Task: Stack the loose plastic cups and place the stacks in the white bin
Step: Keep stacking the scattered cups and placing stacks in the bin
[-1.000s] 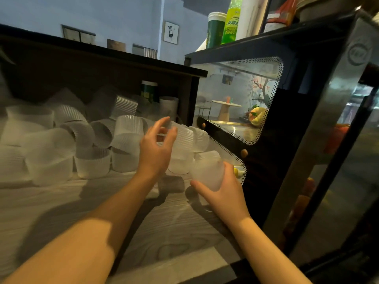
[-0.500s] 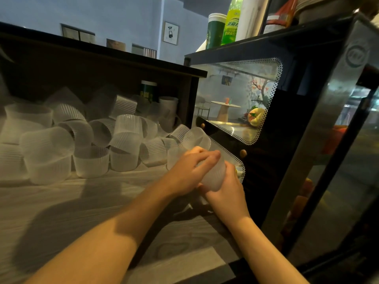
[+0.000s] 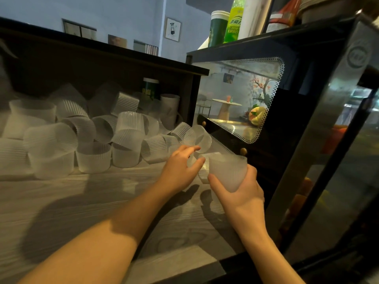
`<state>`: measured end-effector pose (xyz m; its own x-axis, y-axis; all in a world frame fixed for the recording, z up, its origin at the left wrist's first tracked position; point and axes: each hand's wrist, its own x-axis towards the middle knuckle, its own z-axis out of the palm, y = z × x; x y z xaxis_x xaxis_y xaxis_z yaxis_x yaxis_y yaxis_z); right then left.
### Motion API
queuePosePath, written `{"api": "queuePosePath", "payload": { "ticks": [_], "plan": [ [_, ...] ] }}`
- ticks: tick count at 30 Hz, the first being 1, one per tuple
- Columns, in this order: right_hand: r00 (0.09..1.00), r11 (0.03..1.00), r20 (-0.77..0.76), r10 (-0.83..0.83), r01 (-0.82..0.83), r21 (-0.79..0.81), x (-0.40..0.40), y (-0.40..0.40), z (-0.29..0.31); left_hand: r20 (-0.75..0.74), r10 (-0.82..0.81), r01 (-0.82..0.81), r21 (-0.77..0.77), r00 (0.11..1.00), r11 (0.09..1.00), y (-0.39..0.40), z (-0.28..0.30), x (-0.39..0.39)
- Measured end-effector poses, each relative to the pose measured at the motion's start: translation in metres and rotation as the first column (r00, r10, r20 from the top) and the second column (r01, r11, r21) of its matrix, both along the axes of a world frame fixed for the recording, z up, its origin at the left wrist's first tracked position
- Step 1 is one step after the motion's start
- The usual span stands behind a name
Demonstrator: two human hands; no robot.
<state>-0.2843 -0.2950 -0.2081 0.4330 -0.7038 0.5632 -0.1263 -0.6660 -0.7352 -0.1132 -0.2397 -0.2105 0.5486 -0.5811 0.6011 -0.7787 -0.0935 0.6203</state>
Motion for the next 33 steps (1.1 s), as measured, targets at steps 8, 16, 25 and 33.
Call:
{"api": "queuePosePath", "payload": {
  "ticks": [8,16,25,33],
  "plan": [
    [1.000,0.998,0.010,0.003,-0.004,0.066,-0.031,0.017,-0.008,0.078,-0.038,0.031,0.091,0.996,0.995,-0.014,-0.006,-0.002],
    [1.000,0.988,0.025,0.012,-0.015,0.155,-0.032,0.016,-0.014,0.201,0.003,-0.024,0.102,0.980,0.994,-0.016,-0.008,-0.005],
    [0.999,0.988,0.024,0.040,-0.043,0.145,-0.034,0.019,-0.015,-0.168,-0.051,0.039,-0.075,0.984,0.996,0.004,0.002,-0.007],
    [0.989,0.990,-0.119,0.084,-0.070,0.123,-0.027,0.014,-0.008,-0.667,-0.379,0.128,-0.393,0.641,0.910,0.010,0.020,-0.006]
  ]
}}
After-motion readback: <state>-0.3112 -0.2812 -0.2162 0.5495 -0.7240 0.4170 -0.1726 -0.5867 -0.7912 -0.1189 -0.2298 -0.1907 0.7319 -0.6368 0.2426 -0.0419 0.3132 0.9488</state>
